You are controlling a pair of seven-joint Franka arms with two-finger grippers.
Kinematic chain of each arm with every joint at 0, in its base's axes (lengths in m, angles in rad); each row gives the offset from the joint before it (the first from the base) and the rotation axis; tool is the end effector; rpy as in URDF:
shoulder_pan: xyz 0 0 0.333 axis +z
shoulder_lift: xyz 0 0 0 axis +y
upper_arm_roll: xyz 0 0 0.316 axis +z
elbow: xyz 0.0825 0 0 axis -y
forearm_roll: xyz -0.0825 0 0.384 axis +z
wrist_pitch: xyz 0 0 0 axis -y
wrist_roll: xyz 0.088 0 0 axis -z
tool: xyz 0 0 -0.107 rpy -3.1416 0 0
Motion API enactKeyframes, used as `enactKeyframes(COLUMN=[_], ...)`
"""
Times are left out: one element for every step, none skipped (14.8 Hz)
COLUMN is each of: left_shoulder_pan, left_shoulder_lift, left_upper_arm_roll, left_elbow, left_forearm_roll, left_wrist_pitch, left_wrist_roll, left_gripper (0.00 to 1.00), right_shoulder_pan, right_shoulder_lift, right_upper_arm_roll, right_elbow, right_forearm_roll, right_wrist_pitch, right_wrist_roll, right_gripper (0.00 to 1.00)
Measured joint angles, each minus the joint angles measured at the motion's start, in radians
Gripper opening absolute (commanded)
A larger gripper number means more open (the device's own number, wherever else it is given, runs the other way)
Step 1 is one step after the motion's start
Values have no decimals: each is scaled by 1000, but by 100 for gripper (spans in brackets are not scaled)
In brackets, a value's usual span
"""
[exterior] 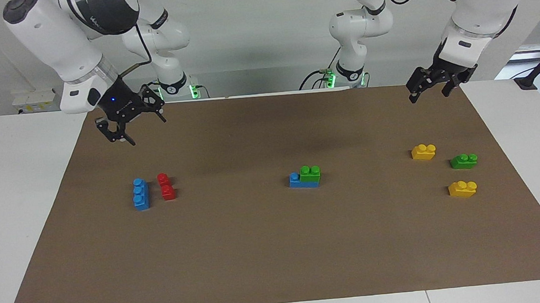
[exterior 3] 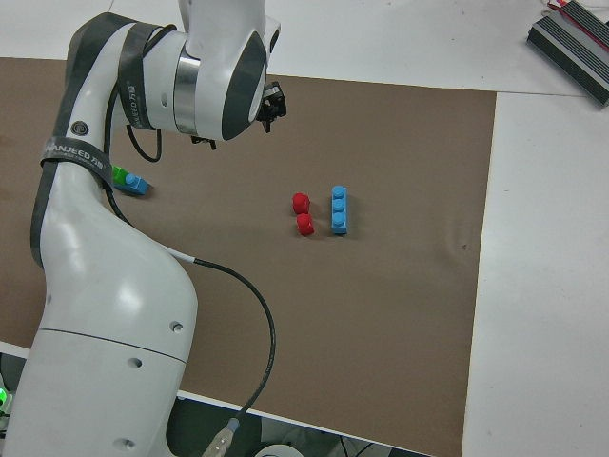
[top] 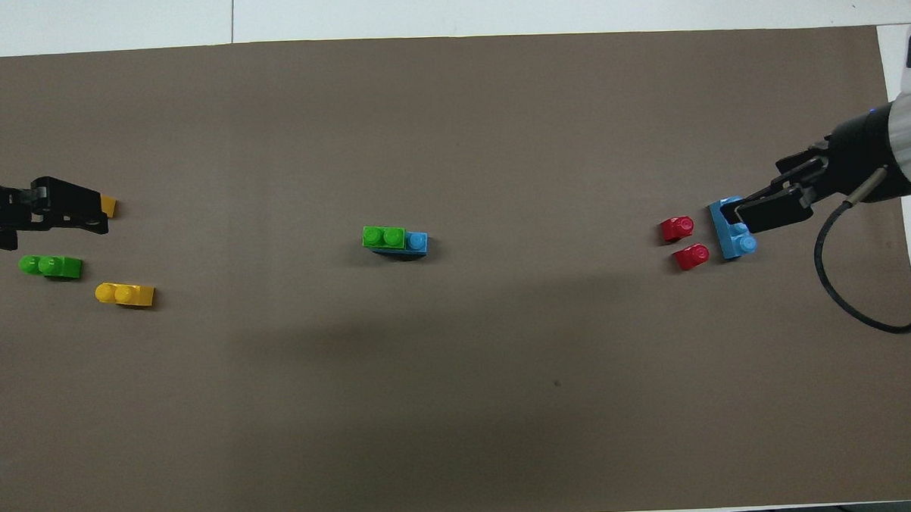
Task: Remove green block with left arm and hold with right
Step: 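Reach the left and right grippers toward the joined green-blue blocks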
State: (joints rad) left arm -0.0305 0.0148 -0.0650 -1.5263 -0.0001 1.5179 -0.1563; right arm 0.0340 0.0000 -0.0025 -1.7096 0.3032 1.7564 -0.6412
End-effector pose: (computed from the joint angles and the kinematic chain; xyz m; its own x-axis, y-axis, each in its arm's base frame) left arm 0.5515 -0.0526 0.6326 0.9979 0.0608 -0.0230 0.0607 -0.9982 -0.0026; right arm 0.5666 0.0444 0.5788 0.8073 0.5524 0.2077 0.5885 -0.7796 -0.2140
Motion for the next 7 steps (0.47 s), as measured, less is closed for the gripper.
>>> enactKeyframes(left_shoulder_pan=[0,0,0,0,0,0,0], left_shoulder_lift=[0,-1,-3,-9,-15,-23,-32], left_upper_arm_roll=[0,0,0,0,0,0,0], left_elbow=[-2,-5,-14,-27,-43,-58,-76], left_forearm_roll=[0,0,0,0,0,0,0], left_wrist_pitch=[0,-1,-1,-2,-2,-2,-2], left_wrist_roll=[0,0,0,0,0,-4,-17], left_gripper=[100,100,100,100,100,100,100], right_shoulder_pan=[0,0,0,2,13,33,60], right_shoulder_lift=[-1,-1,-1,-1,-1,-1,-2], right_upper_arm_roll=[0,0,0,1,1,2,3], right_elbow=[-44,-92,-137,-175,-204,-236,-273], right_forearm_roll=[63,133,189,223,245,280,337], right_wrist_pitch=[66,129,179,214,242,279,327], right_wrist_roll=[-96,-189,-256,-297,-318,-325,-341], right_gripper=[100,100,100,100,100,100,100])
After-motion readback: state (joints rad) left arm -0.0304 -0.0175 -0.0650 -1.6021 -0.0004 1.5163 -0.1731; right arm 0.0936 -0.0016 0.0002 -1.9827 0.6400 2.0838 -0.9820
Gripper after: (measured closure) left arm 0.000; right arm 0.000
